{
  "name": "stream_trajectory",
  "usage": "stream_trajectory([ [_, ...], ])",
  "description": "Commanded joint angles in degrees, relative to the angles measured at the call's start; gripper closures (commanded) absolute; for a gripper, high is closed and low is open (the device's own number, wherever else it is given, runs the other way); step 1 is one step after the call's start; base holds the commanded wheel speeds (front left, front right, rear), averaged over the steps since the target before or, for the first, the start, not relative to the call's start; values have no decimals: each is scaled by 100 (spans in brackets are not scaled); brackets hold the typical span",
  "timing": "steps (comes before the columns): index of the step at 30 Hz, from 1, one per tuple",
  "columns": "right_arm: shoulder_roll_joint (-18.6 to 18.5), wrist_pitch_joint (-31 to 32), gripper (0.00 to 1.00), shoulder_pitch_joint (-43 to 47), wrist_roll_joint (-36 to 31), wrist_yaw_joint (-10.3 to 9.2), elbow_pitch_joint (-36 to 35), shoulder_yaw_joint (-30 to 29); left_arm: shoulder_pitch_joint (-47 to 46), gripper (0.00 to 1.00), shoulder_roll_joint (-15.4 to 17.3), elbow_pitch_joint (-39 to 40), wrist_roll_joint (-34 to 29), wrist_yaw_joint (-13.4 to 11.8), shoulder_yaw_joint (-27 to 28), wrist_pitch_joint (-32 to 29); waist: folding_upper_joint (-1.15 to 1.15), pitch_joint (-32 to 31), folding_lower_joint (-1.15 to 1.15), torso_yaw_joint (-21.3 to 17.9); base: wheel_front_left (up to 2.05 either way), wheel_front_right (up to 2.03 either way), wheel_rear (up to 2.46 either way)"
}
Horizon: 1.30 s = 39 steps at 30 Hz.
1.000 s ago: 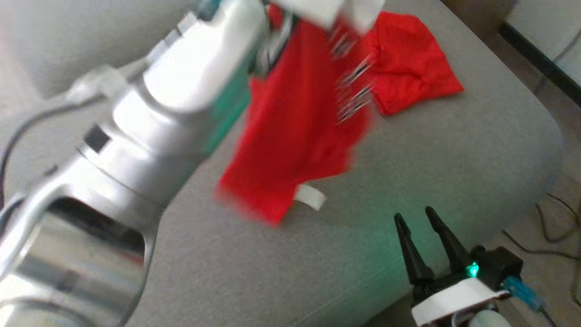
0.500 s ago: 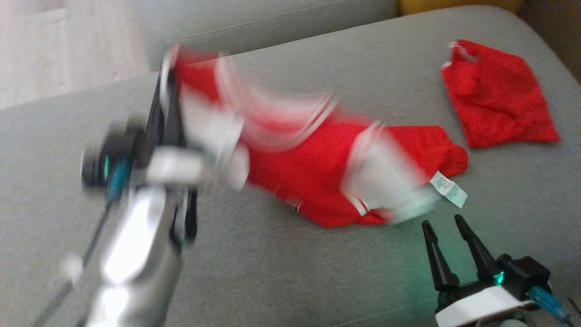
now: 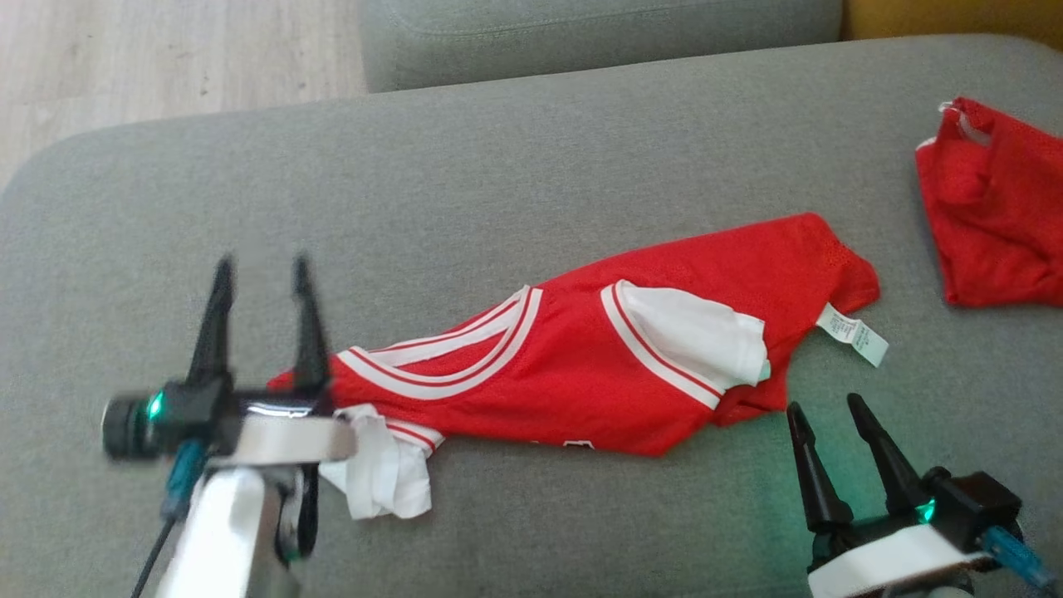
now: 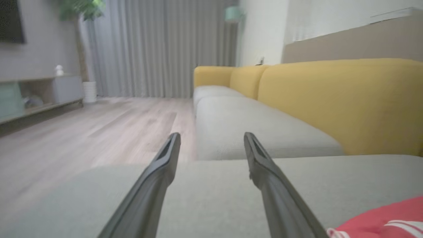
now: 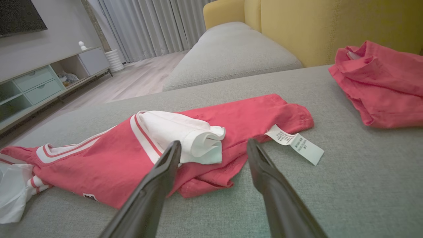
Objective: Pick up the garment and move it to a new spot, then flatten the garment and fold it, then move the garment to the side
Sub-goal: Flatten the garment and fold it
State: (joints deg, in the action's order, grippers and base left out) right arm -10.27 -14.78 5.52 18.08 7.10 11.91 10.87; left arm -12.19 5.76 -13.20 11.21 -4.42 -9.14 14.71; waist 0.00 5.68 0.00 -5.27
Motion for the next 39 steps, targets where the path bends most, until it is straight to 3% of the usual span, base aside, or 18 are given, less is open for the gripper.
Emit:
stream_trajectory([
  [1, -138, -22, 0, -94, 1, 39, -179, 126, -483, 0, 129, 280, -123, 78, 59, 29, 0, 19, 0, -48, 0, 0, 0],
  [5, -110, -22, 0, -202, 67, 39, -173, 196, -1116, 0, 375, 468, -867, 726, -815, 29, 0, 107, 0, -281, 0, 0, 0],
  [8, -75, -22, 0, -265, 99, 39, -148, 239, -1518, 0, 401, 249, -1320, 984, -1538, -54, 0, 176, 0, -553, 0, 0, 0],
  [10, -29, -22, 0, -320, 131, 39, -142, 248, -1766, 0, 254, -116, -1552, 1107, -2219, -265, 0, 289, 0, -821, 0, 0, 0],
  [19, 40, -22, 0, -538, 233, 39, -142, 247, -2248, 0, -132, -1597, -1807, 1165, -3263, -453, 0, 829, 0, -1467, 0, 0, 0],
  [27, 23, -22, 0, -709, 302, 39, -153, 260, -2901, 0, -256, -2682, -2004, 1112, -3721, -260, 0, 1131, 0, -1572, 0, 0, 0],
  [28, 23, -22, 0, -729, 300, 39, -151, 275, -2968, 76, -263, -2802, -2016, 1114, -3784, -233, 0, 1143, 0, -1573, 0, 0, 0],
  [29, 23, -22, 0, -748, 296, 39, -150, 289, -3019, 100, -269, -2890, -2025, 1113, -3846, -198, 0, 1148, 0, -1572, 0, 0, 0],
  [35, 3, -22, 0, -743, 274, 39, -139, 270, -2842, 100, -285, -2774, -1893, 1025, -4234, -96, 0, 1046, 0, -1529, 0, 0, 0],
  [39, 6, -22, 0, -674, 255, 39, -138, 219, -2344, 100, -287, -2501, -1812, 1043, -4585, -387, 0, 965, 0, -1494, 0, 0, 0],
])
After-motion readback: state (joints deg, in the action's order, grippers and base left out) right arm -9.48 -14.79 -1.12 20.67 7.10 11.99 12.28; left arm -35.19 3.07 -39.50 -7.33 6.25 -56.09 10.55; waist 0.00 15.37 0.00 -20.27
